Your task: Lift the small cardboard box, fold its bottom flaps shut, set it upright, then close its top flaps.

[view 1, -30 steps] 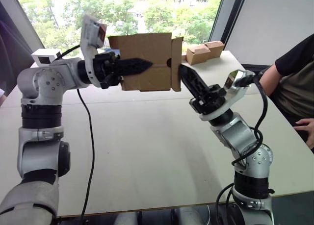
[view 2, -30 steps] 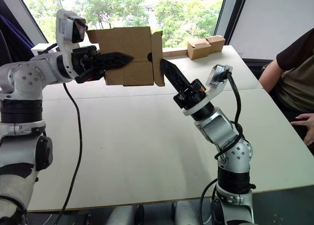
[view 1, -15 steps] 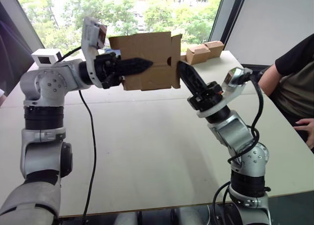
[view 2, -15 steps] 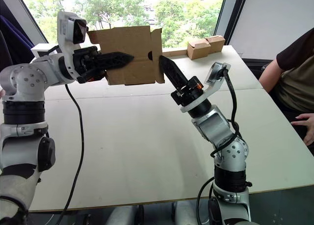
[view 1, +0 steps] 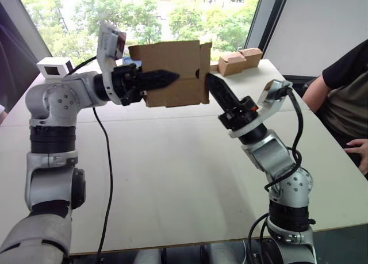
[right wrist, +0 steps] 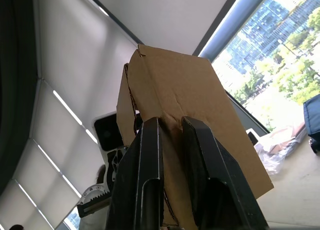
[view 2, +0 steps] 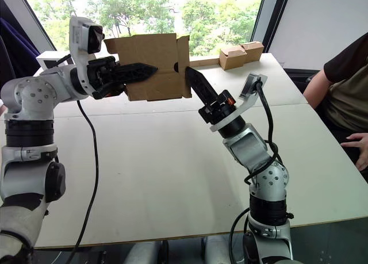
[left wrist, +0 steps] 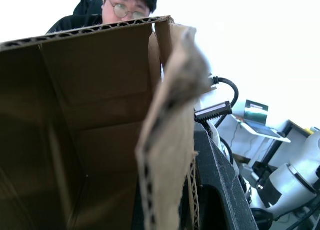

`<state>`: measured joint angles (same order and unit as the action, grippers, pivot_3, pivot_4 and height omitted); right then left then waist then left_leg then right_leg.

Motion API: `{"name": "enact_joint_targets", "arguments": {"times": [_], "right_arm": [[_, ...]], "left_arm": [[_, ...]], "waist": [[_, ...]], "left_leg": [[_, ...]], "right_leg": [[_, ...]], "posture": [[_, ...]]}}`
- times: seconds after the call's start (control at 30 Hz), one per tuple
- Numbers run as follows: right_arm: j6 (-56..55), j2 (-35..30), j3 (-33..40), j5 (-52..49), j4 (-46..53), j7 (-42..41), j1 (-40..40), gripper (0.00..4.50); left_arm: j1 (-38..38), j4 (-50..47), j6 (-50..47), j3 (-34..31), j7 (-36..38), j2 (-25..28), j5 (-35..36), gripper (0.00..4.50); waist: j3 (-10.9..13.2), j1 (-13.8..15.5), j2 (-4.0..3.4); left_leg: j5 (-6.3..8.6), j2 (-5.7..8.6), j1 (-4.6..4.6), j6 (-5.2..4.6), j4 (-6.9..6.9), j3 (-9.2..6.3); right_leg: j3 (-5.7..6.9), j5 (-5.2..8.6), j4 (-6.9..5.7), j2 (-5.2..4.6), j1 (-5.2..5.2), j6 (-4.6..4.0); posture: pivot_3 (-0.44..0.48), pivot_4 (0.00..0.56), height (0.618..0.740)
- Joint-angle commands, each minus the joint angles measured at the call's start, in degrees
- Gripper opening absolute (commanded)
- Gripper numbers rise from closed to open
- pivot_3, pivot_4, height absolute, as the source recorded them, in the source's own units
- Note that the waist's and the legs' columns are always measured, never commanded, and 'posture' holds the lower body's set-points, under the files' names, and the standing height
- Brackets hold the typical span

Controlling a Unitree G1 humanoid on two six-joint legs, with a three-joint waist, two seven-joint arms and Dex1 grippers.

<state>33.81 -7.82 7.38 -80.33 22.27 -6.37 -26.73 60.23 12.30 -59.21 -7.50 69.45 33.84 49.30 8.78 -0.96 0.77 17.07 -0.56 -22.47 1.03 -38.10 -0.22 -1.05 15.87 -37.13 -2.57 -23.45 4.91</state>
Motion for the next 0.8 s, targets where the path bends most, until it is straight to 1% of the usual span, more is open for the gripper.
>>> {"name": "enact_joint_targets", "arguments": {"times": [0.03,0.13,0.4,0.6,0.7,0.8], "right_arm": [[-0.3,-0.5,-1.1,3.4,0.9,-0.5,-1.3,0.64],[0.2,-0.3,-2.0,3.9,2.2,-1.0,-2.0,0.64],[1.6,1.5,-3.1,-1.7,4.4,-0.6,-1.1,0.64],[1.6,3.0,-4.6,-1.9,5.2,0.7,-0.1,0.64],[1.2,3.4,-4.3,-2.1,5.3,1.1,0.0,0.64],[0.5,2.8,-2.1,-3.8,5.0,1.3,0.6,0.64]], "left_arm": [[1.2,-1.0,1.7,-0.6,0.3,-0.1,0.2,0.0],[1.0,-0.9,2.2,-0.3,0.5,-0.3,-0.6,0.0],[1.0,-0.7,2.9,0.0,0.2,-1.0,-1.4,0.0],[1.1,-0.9,3.0,-0.2,-0.1,-1.3,-1.3,0.0],[1.1,-1.1,2.8,-0.4,-0.2,-1.3,-1.0,0.0],[1.1,-1.2,2.5,-0.8,-0.2,-1.1,-0.6,0.0]], "waist": [[0.0,0.0,0.0],[0.0,0.0,0.0],[0.0,0.0,0.0],[0.0,0.0,0.0],[0.0,0.0,0.0],[0.0,0.0,-0.01]], "left_leg": [[0.0,0.0,0.0,0.0,0.0,0.0],[0.0,0.0,0.0,0.0,0.0,0.0],[0.0,0.0,0.0,0.0,0.0,0.0],[0.0,-0.01,0.0,0.0,0.0,0.0],[0.0,-0.01,0.0,0.0,0.0,0.0],[0.0,-0.01,0.0,0.0,0.0,0.0]], "right_leg": [[0.0,0.0,0.0,0.0,0.0,0.0],[0.0,0.0,0.0,0.01,0.0,0.0],[0.0,0.0,0.0,-0.01,0.0,0.0],[0.0,0.0,0.0,-0.01,0.0,0.0],[0.0,0.0,0.0,-0.01,0.0,0.0],[0.0,0.0,0.0,-0.01,0.0,0.0]], "posture": [[0.0,0.15,0.74],[0.0,0.15,0.74],[0.0,0.15,0.74],[0.0,0.15,0.74],[0.0,0.15,0.74],[0.0,0.15,0.74]]}}
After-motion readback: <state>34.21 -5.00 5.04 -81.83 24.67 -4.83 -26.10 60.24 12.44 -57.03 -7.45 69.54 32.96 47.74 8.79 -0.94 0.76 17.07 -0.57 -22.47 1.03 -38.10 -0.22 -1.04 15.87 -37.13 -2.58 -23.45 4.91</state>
